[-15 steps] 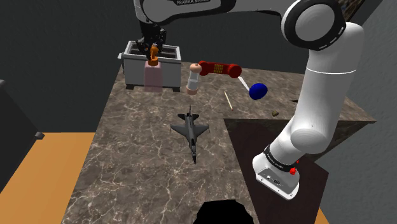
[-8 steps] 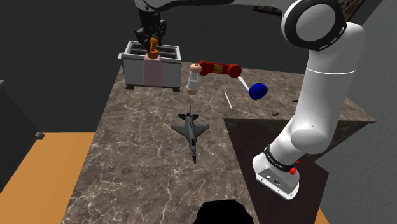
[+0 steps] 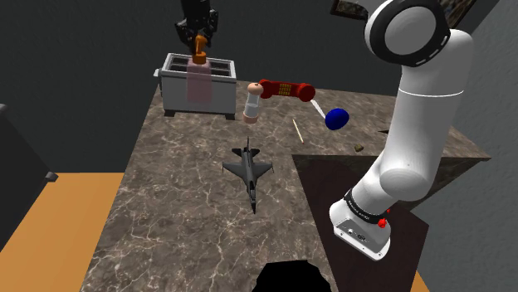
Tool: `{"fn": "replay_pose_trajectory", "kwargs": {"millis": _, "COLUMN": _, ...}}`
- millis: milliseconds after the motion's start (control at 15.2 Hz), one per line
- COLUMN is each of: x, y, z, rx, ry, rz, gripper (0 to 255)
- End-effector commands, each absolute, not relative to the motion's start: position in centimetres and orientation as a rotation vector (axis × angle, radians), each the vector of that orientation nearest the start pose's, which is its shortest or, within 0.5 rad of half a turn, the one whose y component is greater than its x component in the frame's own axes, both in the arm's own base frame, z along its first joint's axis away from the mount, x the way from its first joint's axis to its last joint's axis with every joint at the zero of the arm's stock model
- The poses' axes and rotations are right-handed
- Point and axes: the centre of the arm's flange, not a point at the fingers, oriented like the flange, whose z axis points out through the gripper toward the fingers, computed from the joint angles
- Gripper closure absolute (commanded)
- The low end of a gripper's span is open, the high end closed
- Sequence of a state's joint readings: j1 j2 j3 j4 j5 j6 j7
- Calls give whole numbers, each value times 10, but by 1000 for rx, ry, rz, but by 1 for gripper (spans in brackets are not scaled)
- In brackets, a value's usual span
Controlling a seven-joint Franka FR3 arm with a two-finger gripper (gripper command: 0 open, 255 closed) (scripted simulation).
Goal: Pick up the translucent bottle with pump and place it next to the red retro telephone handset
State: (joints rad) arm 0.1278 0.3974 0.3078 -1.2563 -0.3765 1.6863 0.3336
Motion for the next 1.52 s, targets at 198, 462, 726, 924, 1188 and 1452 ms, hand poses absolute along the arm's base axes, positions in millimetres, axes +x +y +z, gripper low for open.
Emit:
{"fn": "replay_pose_trajectory", "kwargs": {"millis": 198, "x": 645, "y": 215, "z": 575, "rx": -3349, "ry": -185, "rz": -237, "gripper": 255}}
{"fn": "replay_pose_trajectory", "kwargs": {"millis": 462, "x": 638, "y": 166, "z": 591, "rx": -3349, "ry": -185, "rz": -237, "gripper": 255}}
{"fn": "replay_pose_trajectory", "kwargs": {"millis": 726, "x": 631, "y": 116, "z": 607, "rx": -3349, "ry": -185, "rz": -237, "gripper": 255}}
{"fn": "replay_pose_trajectory", "kwargs": {"millis": 924, "x": 625, "y": 79, "z": 619, "rx": -3349, "ry": -185, "rz": -237, "gripper": 255}}
{"fn": "replay_pose_trajectory", "kwargs": {"millis": 1188, "x": 618, "y": 29, "z": 635, "rx": -3349, "ry": -185, "rz": -237, "gripper": 255}}
{"fn": "replay_pose_trajectory", "kwargs": {"millis": 1452, "x": 611, "y": -21, "z": 651, "rx": -3349, "ry": -185, "rz": -237, "gripper": 255}}
